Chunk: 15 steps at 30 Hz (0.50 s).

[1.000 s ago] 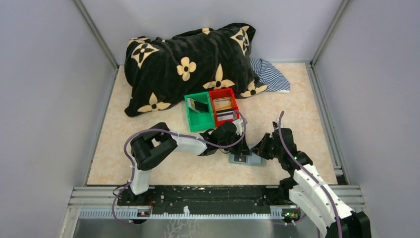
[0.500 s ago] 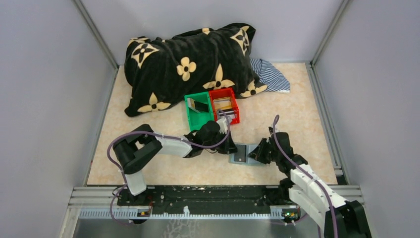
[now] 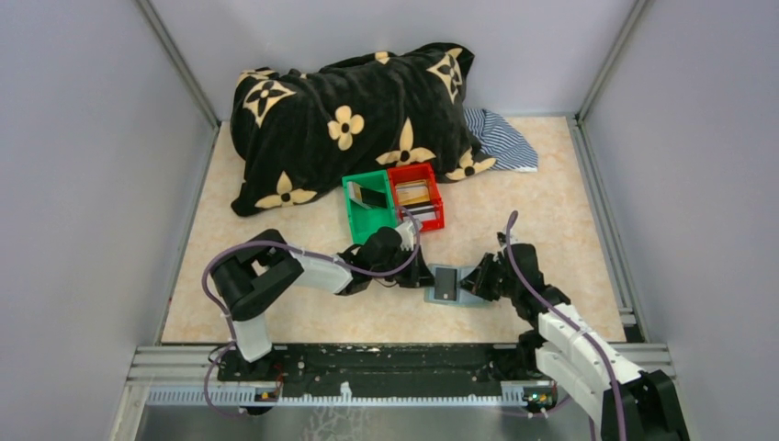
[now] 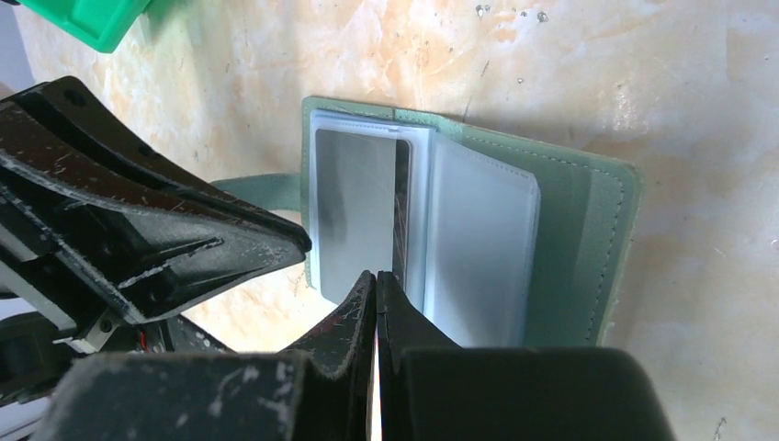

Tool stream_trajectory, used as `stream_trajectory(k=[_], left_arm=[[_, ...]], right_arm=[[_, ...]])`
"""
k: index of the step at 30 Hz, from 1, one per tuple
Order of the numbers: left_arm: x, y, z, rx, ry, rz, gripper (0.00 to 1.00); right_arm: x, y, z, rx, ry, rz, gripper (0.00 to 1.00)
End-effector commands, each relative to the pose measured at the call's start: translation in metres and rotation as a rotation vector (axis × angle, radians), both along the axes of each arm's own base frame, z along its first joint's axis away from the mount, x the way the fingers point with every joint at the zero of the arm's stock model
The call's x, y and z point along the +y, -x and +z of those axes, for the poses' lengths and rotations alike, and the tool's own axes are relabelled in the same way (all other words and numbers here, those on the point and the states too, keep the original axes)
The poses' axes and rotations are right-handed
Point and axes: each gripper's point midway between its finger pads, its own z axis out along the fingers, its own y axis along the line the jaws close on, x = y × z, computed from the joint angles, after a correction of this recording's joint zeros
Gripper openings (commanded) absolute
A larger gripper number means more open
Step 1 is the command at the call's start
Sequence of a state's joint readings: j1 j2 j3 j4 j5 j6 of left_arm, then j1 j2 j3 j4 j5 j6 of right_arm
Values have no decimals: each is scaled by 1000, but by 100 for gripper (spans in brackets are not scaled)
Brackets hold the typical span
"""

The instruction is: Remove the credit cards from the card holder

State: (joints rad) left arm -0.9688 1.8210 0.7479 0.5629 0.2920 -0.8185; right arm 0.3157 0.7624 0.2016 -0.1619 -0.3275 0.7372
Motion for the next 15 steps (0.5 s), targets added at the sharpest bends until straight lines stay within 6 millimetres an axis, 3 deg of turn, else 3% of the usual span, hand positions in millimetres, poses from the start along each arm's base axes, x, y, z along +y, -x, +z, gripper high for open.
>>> stream_trajectory(k=[1,8,15], left_arm=[[3,3,-13,3,-22,-2,9],[12,4,-25,8,-74,10,9],[7,6,-32,19,-80,1,9]], right_arm=[[3,-8,9,-49,-22,7,0],[3,-6,5,-49,-26,8,0],[1,-4,1,-39,-17,5,0]])
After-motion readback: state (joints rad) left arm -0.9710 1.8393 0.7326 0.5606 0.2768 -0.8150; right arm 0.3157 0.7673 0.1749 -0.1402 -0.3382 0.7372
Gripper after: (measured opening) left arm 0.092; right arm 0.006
